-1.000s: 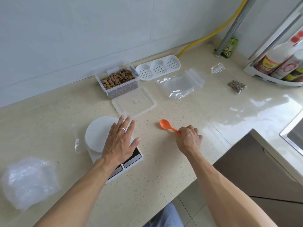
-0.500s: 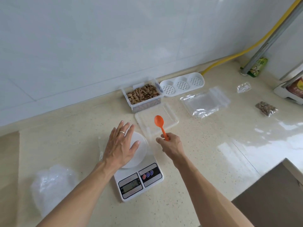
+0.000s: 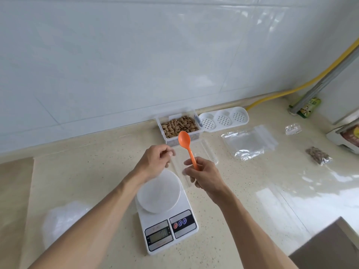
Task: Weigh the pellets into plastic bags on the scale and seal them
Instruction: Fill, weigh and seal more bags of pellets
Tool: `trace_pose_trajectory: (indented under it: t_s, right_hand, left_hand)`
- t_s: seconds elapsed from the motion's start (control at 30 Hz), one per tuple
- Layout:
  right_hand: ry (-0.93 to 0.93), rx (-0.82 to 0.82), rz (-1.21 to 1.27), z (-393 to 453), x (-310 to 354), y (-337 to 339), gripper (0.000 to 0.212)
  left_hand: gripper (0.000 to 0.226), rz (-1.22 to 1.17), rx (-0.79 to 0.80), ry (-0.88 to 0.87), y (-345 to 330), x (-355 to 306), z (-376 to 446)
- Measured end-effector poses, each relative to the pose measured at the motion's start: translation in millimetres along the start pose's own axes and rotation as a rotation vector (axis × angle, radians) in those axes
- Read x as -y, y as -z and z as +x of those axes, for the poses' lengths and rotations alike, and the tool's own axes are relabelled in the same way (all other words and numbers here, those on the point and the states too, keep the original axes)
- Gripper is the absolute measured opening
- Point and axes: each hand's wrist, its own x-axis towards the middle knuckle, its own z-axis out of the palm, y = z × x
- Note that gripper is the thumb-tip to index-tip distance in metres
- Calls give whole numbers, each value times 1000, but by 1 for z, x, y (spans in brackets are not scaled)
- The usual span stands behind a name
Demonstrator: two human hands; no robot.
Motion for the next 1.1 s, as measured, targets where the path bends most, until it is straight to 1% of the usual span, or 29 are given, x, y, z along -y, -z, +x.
trace_pose_trajectory:
  t_s: [0.07, 0.17, 0.27, 0.33, 0.4, 0.47, 0.5, 0.53, 0.6, 0.67, 0.73, 0.77, 0.83, 0.9, 1.0, 1.1]
  right_hand:
    - [15, -7, -46, -3, 6, 0, 20]
    - [37, 20, -29, -9, 12, -2, 21]
    - [65, 70, -43, -18, 17, 0, 12]
    - [89, 71, -8, -23, 21, 7, 5]
    - [91, 82, 56, -25, 24, 18, 8]
    - [73, 137, 45, -26, 26, 28, 6]
    - [56, 174, 30, -26, 27, 31, 2]
    - [33, 211, 27, -26, 28, 33, 4]
    - [-19, 284, 30, -25, 32, 37, 17]
    - [-33, 328, 2, -23, 37, 44, 16]
    - [-5, 349, -39, -19, 41, 50, 8]
    - [19, 360, -38, -17, 44, 52, 8]
    - [33, 373, 2, -13, 51, 54, 10]
    - [-1, 367, 64, -9, 58, 56, 17]
    - [-57, 324, 168, 0, 61, 61, 20]
    - [-106, 292, 229, 8, 63, 66, 15]
  left_hand:
    - [21, -75, 49, -27, 4, -6, -2]
    - [21, -125, 71, -47, 4, -13, -6]
    - [21, -174, 120, -57, 6, -21, -11]
    - [18, -124, 169, -29, 14, -23, -14]
    - [18, -67, 218, 13, 21, -23, -16]
    - [20, -39, 241, 28, 24, -22, -17]
    - [21, -27, 236, 25, 23, -24, -17]
    - [21, -14, 228, 19, 20, -27, -18]
    - [21, 5, 216, 9, 15, -32, -19]
    - [20, 16, 215, -1, 14, -36, -17]
    - [20, 4, 205, -5, 14, -41, -14]
    - [19, -13, 190, -9, 15, -44, -12]
    - [19, -14, 159, -17, 18, -48, -8]
    - [21, 16, 135, -15, 22, -48, -4]
    - [31, 75, 84, -26, 31, -40, -1]
    - [52, 203, -16, -66, 36, -32, 1]
